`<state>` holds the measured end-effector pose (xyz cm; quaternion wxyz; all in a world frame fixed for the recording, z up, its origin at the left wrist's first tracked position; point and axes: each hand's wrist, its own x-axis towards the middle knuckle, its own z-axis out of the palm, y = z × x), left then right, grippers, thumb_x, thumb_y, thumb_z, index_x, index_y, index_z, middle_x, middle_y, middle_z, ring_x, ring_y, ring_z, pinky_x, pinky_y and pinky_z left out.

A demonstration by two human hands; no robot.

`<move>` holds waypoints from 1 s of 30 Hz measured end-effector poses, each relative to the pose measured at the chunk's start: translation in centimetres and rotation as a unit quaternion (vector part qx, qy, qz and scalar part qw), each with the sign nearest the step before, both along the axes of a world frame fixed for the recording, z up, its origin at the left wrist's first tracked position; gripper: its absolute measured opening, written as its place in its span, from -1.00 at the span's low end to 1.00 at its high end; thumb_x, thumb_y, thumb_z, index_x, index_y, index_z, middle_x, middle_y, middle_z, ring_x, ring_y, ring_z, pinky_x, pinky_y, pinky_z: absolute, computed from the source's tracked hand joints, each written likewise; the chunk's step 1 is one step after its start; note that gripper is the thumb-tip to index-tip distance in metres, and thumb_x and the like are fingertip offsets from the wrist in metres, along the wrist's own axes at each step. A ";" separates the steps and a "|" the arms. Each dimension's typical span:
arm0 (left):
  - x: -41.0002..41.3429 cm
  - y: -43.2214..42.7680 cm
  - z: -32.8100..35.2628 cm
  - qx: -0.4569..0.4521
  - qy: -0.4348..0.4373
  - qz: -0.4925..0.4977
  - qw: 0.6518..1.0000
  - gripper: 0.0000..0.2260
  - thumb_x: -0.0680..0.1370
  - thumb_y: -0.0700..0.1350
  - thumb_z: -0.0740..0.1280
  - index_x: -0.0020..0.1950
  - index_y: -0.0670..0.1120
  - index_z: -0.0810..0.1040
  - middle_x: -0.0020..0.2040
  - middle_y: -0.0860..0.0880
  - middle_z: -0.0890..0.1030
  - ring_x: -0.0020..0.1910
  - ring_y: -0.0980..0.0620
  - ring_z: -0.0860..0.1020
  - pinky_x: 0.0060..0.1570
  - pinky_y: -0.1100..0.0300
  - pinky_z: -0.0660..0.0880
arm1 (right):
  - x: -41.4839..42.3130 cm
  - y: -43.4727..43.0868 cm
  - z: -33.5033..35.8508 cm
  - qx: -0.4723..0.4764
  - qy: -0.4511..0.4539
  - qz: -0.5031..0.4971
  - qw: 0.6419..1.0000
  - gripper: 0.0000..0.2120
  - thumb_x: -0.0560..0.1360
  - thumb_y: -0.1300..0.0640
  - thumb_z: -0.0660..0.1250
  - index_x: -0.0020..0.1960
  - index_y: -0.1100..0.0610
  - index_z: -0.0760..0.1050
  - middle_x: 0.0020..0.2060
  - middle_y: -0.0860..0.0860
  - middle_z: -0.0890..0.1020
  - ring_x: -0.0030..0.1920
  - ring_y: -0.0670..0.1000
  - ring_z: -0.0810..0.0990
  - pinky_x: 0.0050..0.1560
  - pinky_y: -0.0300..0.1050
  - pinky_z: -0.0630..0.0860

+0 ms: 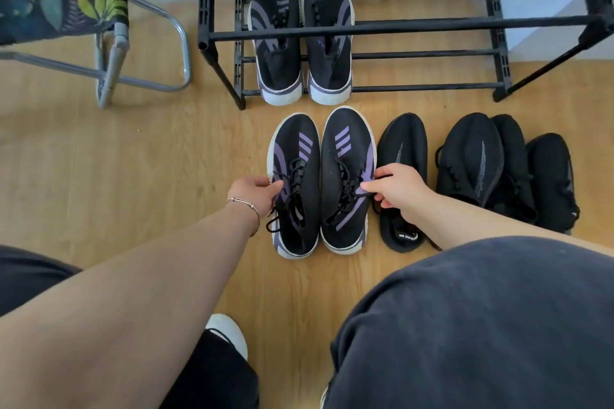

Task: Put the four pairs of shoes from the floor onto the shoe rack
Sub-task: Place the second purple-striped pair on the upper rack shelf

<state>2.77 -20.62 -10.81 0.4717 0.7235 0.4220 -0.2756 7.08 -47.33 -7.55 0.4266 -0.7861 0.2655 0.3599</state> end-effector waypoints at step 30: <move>4.1 3.1 18.8 -0.080 -0.093 0.003 0.992 -0.86 0.56 -0.14 0.46 0.02 -0.21 0.69 -0.11 -0.16 0.76 -0.15 -0.04 0.74 -0.22 0.20 0.68 | 7.2 0.2 16.0 0.075 0.071 0.031 0.994 -0.72 0.45 0.17 0.53 0.11 0.23 0.61 0.11 0.20 0.68 -0.13 0.03 0.61 -0.32 -0.21 0.50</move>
